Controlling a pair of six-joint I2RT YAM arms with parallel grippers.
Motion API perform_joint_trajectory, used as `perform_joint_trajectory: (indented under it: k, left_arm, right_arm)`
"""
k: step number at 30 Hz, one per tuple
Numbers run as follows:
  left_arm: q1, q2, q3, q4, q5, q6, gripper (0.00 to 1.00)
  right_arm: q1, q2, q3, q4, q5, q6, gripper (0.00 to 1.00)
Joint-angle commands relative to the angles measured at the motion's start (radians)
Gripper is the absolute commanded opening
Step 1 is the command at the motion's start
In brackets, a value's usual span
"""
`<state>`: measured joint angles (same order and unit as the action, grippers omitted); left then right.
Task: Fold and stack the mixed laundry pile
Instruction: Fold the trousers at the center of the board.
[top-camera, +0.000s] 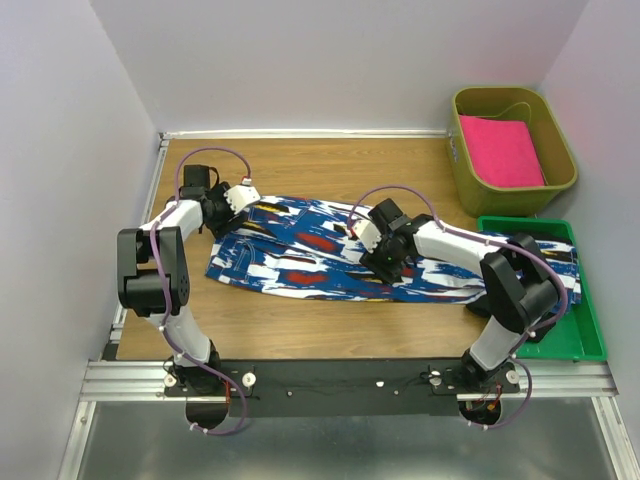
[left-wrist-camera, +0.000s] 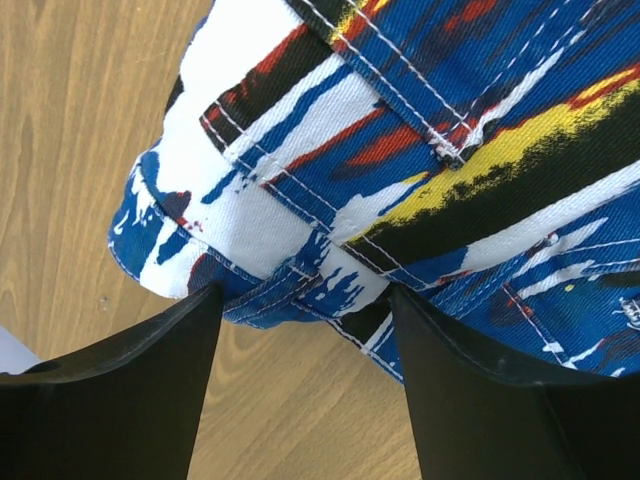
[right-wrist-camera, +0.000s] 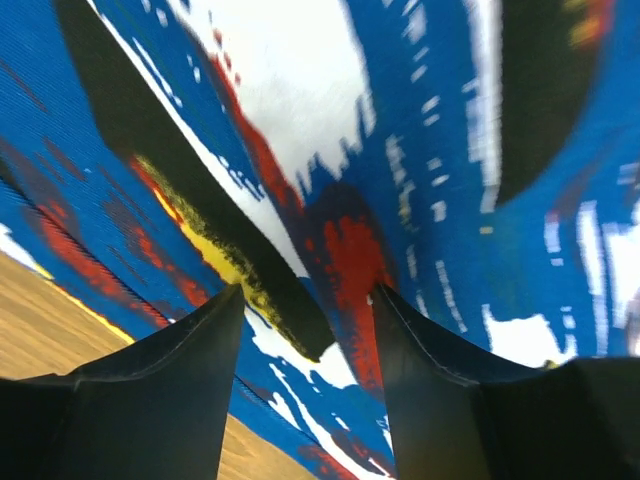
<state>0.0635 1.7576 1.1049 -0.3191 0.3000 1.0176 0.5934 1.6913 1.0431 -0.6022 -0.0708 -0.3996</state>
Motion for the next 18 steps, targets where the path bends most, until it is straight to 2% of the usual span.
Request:
perform_joint_trajectory:
  k: [1,4,5,8,18]
  left_arm:
    - [0.001,0.034,0.006,0.017,-0.013,0.021,0.72]
    - [0.001,0.042,0.01,0.017,-0.019,0.024,0.65]
    - [0.002,0.042,0.013,0.015,-0.019,0.024,0.58]
    - [0.001,0.043,0.024,0.0,-0.019,0.036,0.5]
    - [0.001,0.033,0.056,-0.031,-0.016,0.05,0.51]
  right_arm:
    - [0.017,0.036,-0.043,0.065,0.103,0.002,0.54]
    - [0.017,0.042,-0.046,0.071,0.124,0.001,0.43]
    - [0.017,0.041,-0.043,0.07,0.124,0.001,0.43]
    - [0.017,0.021,-0.025,0.042,0.117,0.001,0.42]
    - [0.017,-0.038,0.009,-0.037,0.085,-0.025,0.45]
